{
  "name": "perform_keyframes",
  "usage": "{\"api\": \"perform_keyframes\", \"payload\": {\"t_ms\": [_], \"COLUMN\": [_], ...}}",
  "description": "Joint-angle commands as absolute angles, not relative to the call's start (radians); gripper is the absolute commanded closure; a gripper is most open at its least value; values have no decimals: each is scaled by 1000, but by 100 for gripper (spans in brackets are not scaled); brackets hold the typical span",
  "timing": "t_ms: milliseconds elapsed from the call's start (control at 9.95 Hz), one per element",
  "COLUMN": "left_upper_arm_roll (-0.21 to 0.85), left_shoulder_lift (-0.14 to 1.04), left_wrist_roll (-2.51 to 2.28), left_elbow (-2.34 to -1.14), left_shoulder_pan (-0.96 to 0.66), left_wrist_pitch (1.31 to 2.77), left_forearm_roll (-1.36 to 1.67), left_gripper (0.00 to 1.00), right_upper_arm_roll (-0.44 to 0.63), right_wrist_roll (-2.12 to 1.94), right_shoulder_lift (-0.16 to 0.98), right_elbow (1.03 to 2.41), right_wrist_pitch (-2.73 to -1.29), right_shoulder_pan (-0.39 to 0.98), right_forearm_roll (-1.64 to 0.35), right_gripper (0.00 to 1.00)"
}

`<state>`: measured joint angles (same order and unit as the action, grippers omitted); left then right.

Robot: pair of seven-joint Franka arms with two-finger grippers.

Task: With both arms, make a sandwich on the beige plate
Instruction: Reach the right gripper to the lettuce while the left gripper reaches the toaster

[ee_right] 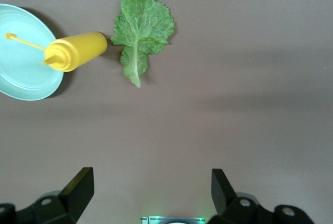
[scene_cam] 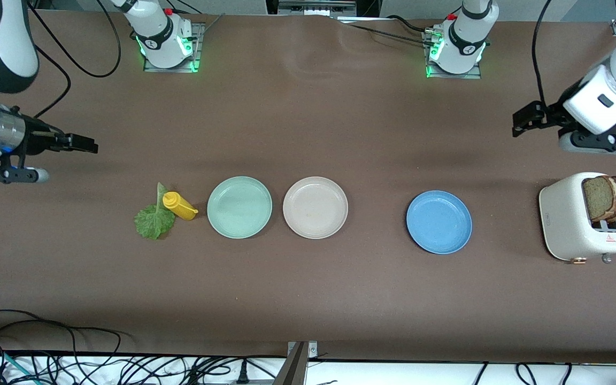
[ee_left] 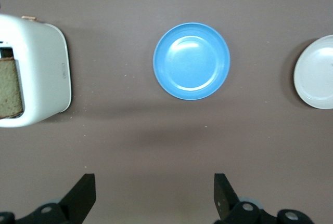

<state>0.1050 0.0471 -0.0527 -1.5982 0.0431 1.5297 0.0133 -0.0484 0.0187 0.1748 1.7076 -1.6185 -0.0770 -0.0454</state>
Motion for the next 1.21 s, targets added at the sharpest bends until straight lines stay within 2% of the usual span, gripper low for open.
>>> {"api": "perform_keyframes", "payload": {"t_ms": [0,402,703,1105], "left_upper_arm_roll": [109,107,107,107], "left_shoulder_lift": [77,167,251,333], "left_wrist_roll": [-34,-22,118,170], "left_elbow": [-1586,-1569,-1571,-1571], "left_shoulder_pan": [112,170,245,328], "left_wrist_pitch": [1537,1612,1730,1789], "left_forearm_roll": [-12,-109,-167,-169], "left_gripper": [0,0,0,0], "right_upper_arm_roll": [-49,-51,-54,-57], "right_wrist_roll": [11,11,12,12], "right_shoulder_lift": [225,336,438,512], "right_elbow": [1733,1746,1746,1744], "right_wrist_pitch": [-1682,-1758,-1847,-1885], "right_shoulder_pan": [-83,-83,-78,-77], "right_forearm_roll": [-64,-66,-67,-92], "right_gripper": [0,0,0,0]}}
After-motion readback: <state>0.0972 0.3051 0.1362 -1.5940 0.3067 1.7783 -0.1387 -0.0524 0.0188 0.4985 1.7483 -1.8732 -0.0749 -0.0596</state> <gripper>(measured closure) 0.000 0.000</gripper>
